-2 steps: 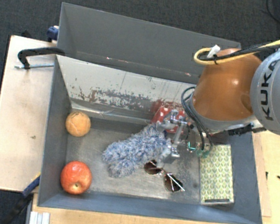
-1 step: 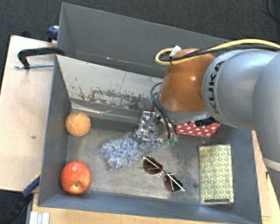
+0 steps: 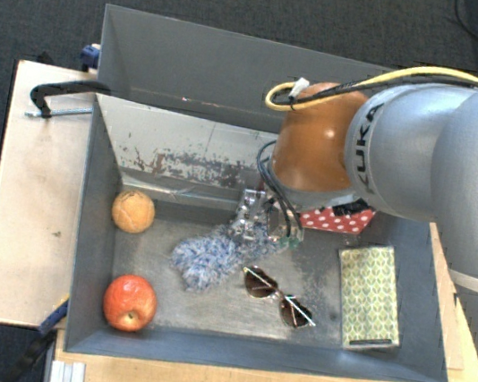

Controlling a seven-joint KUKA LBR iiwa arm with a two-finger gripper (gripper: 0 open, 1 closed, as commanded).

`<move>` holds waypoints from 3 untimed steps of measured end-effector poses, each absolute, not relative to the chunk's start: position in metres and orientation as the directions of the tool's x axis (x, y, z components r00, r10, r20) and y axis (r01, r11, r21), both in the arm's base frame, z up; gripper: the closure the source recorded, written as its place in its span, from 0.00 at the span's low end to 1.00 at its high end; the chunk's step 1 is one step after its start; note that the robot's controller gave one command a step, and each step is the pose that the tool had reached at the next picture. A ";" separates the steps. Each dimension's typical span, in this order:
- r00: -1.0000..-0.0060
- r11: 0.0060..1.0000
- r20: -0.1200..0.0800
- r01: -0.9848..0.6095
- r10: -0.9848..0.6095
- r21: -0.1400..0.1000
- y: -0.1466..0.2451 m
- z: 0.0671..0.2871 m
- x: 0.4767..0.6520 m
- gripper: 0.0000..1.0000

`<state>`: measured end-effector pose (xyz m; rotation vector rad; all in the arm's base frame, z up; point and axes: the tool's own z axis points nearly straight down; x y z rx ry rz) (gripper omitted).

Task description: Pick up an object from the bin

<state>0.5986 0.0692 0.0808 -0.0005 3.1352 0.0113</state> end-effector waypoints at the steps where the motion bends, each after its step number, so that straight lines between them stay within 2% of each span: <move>1: -0.999 0.999 -0.006 -0.042 -0.042 0.001 0.059 0.193 0.598 1.00; 2: -0.999 0.999 -0.006 -0.042 -0.042 0.001 0.059 0.193 0.598 1.00; 3: -0.995 0.995 0.001 -0.103 -0.103 0.002 0.053 0.211 0.594 1.00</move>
Offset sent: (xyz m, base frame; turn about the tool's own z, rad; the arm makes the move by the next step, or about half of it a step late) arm 0.0000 0.0000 0.0000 0.0000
